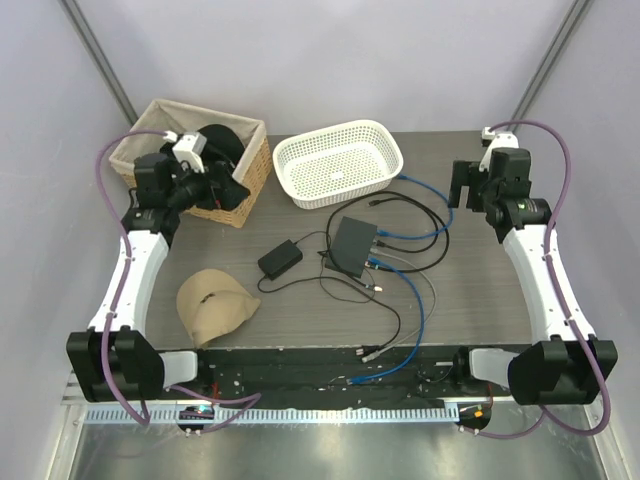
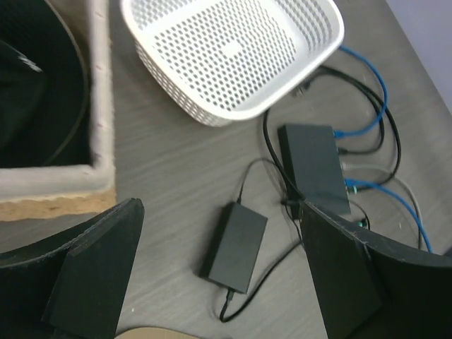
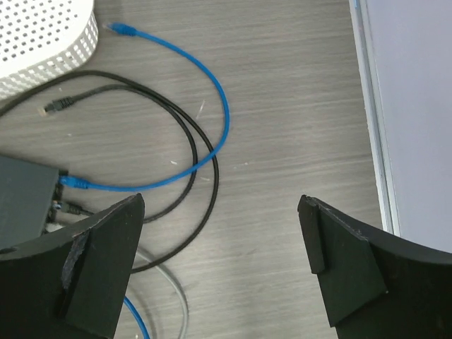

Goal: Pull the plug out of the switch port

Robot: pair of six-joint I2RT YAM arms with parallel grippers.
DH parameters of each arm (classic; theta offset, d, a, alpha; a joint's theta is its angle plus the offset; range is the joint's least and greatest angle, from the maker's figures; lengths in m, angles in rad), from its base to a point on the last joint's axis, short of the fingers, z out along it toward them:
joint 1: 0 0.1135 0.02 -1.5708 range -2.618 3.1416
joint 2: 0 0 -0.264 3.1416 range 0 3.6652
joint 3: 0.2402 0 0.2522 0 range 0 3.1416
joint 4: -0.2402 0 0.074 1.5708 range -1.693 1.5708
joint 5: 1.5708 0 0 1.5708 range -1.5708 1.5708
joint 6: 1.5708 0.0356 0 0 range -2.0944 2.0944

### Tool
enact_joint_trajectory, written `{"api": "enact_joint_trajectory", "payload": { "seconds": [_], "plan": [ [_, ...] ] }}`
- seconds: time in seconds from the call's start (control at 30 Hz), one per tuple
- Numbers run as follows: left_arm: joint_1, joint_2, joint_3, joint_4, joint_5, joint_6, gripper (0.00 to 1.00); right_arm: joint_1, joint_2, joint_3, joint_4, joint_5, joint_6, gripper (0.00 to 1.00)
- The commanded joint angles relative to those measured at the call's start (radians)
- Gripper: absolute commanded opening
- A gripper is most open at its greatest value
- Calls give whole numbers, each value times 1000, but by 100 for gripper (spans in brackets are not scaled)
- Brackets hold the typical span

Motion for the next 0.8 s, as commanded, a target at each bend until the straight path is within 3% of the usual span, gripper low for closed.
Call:
{"api": "enact_joint_trajectory", "payload": {
  "seconds": [0.0,0.2,0.27,0.47,0.7,0.77],
  "plan": [
    [-60,-5,-39,-51,112,118,97,-4,-33,-53,-50,2,-41,100],
    [-258,29,-43,-212,63,339,97,-4,4,-105,-135,-427,-251,99],
    [-351,59,-43,-243,36,360,97,11,42,-114,-155,-541,-291,95],
    [-427,148,-6,-268,29,281,97,98,154,-88,-138,-523,-270,91],
    [-425,40,-64,-355,-93,426,96,91,107,-115,-109,-362,-193,91],
    [-425,17,-102,-378,-98,472,95,91,104,-132,-92,-400,-144,91]
  ]
}}
